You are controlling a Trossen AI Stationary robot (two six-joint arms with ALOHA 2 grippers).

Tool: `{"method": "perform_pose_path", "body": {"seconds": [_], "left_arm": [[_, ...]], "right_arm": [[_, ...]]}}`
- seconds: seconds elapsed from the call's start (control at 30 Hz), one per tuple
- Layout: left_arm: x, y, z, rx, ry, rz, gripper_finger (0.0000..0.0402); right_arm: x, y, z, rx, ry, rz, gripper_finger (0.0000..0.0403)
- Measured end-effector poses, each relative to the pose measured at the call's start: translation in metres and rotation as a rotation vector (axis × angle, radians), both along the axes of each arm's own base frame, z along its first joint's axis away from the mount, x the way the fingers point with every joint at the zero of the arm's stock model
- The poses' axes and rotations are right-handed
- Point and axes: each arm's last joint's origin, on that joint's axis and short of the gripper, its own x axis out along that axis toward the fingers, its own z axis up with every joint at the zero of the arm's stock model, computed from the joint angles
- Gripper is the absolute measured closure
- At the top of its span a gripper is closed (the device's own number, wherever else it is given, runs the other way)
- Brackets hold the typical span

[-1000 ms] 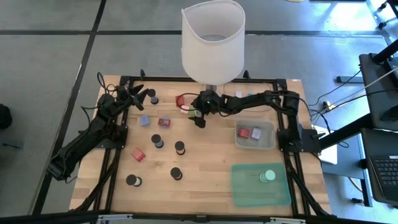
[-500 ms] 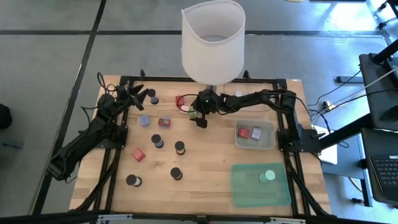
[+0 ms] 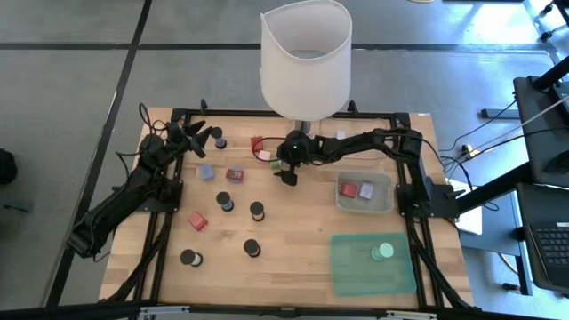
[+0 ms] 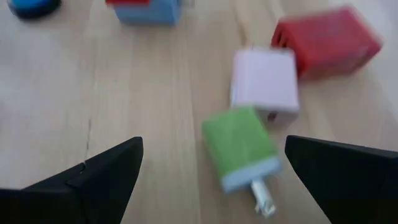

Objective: Pick & Place Office items
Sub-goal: Put the green charger adapter into the gray bin

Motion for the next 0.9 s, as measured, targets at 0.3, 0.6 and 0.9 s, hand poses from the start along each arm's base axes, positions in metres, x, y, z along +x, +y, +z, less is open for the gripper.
{"method": "perform_pose_path", "body": {"seconds": [0.3,0.6,0.9], "left_arm": [[0.0,0.0,0.0,0.0,0.0,0.0,0.0175],[0.0,0.0,0.0,0.0,0.0,0.0,0.0175],[0.0,0.0,0.0,0.0,0.0,0.0,0.0176]], "right_arm": [[-0.0005,0.0014,-0.0018,-0.036,0.027,-0.051,0.0006],[0.0017,0.0041,-0.0003,-0.023,0.004,-0.064,0.0006],[0.0029,0.0065,0.001,-0.014,-0.009,-0.036,0.0006]]}}
